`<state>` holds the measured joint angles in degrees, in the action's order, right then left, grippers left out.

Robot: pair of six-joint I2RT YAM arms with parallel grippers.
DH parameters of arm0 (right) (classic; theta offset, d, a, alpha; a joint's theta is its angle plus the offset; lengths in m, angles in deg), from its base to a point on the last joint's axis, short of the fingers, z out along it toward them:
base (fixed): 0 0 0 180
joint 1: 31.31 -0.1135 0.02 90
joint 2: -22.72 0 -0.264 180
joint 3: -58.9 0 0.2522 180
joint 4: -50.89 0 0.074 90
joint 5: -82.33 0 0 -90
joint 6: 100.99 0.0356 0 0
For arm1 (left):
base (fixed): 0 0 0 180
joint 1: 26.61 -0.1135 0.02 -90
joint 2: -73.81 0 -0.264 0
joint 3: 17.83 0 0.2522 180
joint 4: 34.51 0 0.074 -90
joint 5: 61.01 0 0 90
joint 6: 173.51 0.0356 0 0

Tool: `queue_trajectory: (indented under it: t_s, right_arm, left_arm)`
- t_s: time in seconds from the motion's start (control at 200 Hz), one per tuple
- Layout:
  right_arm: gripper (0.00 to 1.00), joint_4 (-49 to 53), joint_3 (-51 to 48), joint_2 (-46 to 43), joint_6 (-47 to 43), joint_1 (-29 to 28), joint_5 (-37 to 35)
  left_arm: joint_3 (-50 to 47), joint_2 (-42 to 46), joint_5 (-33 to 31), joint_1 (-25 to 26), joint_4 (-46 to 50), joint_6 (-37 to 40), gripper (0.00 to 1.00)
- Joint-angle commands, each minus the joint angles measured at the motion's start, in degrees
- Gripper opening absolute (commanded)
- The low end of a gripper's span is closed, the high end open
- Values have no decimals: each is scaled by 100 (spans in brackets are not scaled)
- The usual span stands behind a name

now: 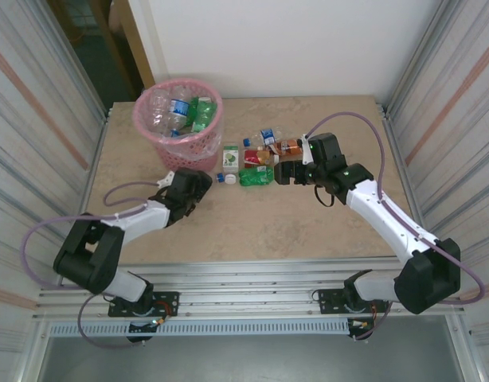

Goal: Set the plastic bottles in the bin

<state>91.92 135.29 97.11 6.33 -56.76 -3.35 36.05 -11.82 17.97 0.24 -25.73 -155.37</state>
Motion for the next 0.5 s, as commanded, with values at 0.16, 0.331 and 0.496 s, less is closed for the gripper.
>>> queue_trajectory:
  t_s: [0.16,0.331,0.496]
  right_arm:
    - [98,-58,69,102,34,67,109]
    - [98,-100,43,135,52,70,164]
    - [98,-144,41,180,74,68,215]
  left_arm:
    - [639,-876,173,-72,-579,-316,96]
    - [848,-1146,4,-69,-306,-594,97]
    - [935,-1305,-153,-66,199,-1079,95]
